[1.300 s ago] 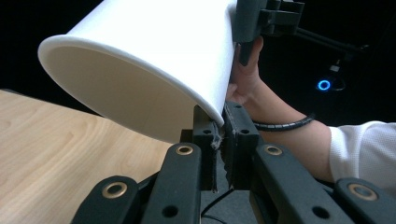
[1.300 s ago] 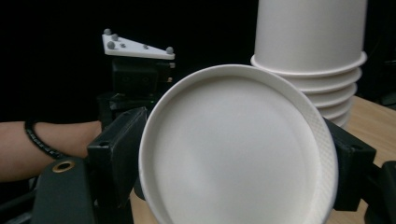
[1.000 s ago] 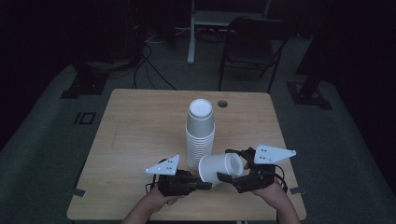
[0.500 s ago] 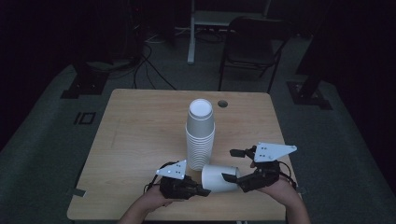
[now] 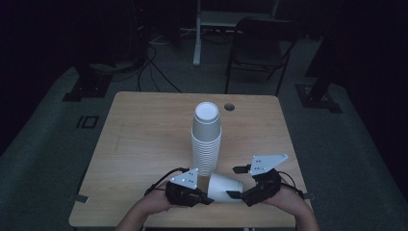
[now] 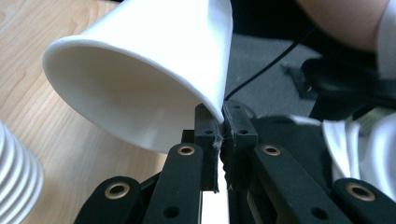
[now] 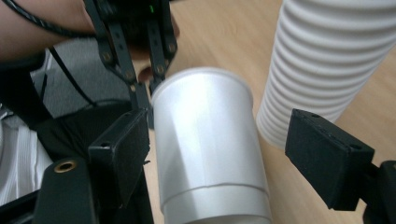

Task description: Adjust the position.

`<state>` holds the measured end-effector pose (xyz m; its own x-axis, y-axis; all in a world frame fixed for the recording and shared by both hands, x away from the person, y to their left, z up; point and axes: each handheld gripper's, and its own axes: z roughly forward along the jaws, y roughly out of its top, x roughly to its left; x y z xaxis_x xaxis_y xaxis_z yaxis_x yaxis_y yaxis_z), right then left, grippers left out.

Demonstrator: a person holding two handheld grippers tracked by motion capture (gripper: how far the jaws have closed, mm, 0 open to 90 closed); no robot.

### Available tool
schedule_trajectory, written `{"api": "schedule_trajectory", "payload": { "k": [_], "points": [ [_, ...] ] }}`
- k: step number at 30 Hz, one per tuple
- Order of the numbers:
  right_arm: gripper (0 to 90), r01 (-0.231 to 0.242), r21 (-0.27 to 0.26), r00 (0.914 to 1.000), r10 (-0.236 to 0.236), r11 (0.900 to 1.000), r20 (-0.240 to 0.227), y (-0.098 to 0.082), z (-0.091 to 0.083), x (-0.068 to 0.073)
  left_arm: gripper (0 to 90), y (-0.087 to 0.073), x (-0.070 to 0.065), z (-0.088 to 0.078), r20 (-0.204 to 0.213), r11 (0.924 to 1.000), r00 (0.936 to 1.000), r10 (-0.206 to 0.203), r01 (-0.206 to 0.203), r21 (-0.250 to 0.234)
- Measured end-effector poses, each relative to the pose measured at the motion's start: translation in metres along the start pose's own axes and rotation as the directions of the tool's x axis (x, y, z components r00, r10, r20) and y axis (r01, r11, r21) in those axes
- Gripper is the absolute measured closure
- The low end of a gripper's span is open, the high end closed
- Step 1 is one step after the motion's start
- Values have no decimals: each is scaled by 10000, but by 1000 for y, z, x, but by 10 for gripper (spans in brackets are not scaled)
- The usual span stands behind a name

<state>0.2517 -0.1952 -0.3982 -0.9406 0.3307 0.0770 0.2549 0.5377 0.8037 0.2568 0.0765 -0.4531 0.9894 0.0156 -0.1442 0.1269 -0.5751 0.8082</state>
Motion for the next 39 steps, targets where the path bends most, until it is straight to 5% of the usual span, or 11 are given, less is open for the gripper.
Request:
{"api": "schedule_trajectory", "payload": {
  "k": [3, 7, 9, 16, 20, 32, 39],
  "points": [
    [211, -115, 394, 9999, 116, 9992, -38, -5, 9, 0, 861, 2, -2, 1, -511, 9977, 9980, 370, -339, 595],
    [210, -181, 783, 9998, 182, 9968, -12, -8, 15, 0, 862, 3, -3, 3, -600, 9949, 9971, 469, -412, 922],
    [204, -176, 1562, 9998, 189, 9876, -71, -13, 29, -1, 862, 4, -3, 3, -634, 9926, 9961, 605, -534, 1092],
    [190, -469, 2462, 9987, 503, 9681, -77, -18, 43, -5, 865, 7, -5, 2, -746, 9890, 9938, 825, -724, 1292],
    [180, -306, 2958, 9995, 297, 9547, 76, -19, 51, -3, 868, 9, -4, 3, -741, 9882, 9936, 851, -747, 1336],
    [183, -578, 2900, 9982, 514, 9553, 296, -26, 62, -4, 869, 18, -3, -1, -1136, 9961, 9910, 713, -648, 601],
    [191, -873, 2177, 9961, 828, 9721, 300, -28, 59, -6, 866, 18, 0, -8, -1091, 9993, 9935, 326, -346, -164]
  ]
}}
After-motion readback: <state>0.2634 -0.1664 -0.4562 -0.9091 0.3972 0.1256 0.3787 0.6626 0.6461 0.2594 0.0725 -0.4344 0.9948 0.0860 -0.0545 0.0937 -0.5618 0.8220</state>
